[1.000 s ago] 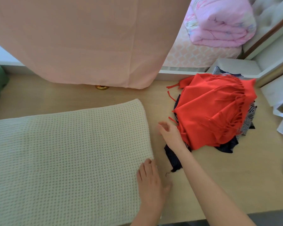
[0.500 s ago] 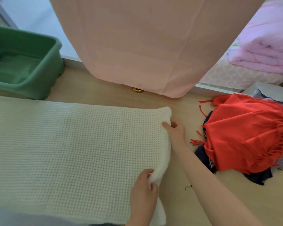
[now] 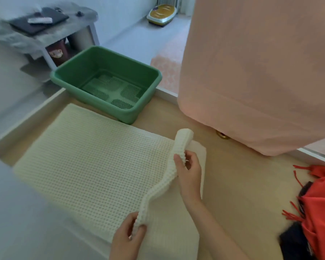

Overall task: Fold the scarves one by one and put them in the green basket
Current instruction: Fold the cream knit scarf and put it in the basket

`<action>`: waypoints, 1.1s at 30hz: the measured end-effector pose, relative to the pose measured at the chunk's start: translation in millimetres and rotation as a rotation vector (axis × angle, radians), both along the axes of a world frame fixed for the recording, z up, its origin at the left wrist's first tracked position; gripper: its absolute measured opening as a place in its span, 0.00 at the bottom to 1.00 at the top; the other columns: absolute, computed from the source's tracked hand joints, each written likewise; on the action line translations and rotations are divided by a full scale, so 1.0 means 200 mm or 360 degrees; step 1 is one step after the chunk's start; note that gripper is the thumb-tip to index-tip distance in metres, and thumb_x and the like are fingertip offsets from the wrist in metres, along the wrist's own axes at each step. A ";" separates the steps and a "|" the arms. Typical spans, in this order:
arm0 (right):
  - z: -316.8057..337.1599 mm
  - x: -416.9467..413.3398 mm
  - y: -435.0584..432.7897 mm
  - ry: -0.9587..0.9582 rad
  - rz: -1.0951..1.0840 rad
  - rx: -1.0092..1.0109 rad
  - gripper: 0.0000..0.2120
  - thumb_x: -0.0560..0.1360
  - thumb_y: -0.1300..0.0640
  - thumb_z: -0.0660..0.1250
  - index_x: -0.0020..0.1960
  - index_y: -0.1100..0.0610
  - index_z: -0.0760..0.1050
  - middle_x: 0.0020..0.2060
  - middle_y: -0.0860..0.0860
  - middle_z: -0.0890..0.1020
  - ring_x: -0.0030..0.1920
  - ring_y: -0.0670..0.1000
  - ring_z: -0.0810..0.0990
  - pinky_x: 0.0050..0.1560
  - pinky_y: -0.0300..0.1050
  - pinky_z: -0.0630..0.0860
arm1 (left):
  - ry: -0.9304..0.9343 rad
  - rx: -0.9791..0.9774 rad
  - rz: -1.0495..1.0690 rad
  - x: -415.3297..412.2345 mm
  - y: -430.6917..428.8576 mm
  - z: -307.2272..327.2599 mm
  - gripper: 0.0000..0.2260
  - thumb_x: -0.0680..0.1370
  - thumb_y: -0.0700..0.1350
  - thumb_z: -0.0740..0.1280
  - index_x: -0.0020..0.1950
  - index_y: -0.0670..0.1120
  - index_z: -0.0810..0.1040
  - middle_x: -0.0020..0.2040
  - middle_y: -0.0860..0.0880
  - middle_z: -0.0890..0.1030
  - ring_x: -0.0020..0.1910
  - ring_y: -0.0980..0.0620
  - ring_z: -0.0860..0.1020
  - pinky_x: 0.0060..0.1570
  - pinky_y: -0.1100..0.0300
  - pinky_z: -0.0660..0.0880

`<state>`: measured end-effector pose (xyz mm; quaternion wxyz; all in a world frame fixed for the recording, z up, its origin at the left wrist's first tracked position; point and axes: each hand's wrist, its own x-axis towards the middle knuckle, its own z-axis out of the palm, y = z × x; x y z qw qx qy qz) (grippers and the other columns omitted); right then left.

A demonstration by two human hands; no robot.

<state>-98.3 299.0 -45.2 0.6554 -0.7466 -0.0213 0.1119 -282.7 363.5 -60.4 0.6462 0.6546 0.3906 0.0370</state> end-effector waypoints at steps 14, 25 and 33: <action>0.09 -0.26 1.46 -0.0246 0.0307 0.0248 0.03 0.78 0.57 0.65 0.51 0.55 0.73 0.43 0.55 0.77 0.41 0.48 0.74 0.43 0.43 0.75 | -0.0208 0.0035 0.0756 -0.33 1.15 0.13 0.11 0.76 0.29 0.62 0.47 0.43 0.79 0.33 0.53 0.82 0.31 0.61 0.76 0.32 0.71 0.72; -0.40 -0.19 2.21 -0.0168 0.0646 -0.0472 0.13 0.81 0.51 0.58 0.61 0.57 0.71 0.56 0.52 0.75 0.43 0.42 0.74 0.46 0.40 0.74 | 0.0299 0.0516 0.0775 -0.34 1.87 -0.26 0.07 0.79 0.40 0.62 0.51 0.48 0.78 0.42 0.52 0.80 0.42 0.55 0.77 0.40 0.64 0.70; -0.55 -0.20 2.21 -0.0497 0.1249 -0.0910 0.24 0.83 0.51 0.49 0.77 0.55 0.54 0.76 0.47 0.56 0.72 0.47 0.53 0.72 0.45 0.55 | 0.0558 0.0504 0.0680 -0.34 1.93 -0.38 0.11 0.78 0.54 0.65 0.57 0.52 0.73 0.48 0.56 0.77 0.52 0.51 0.75 0.47 0.55 0.72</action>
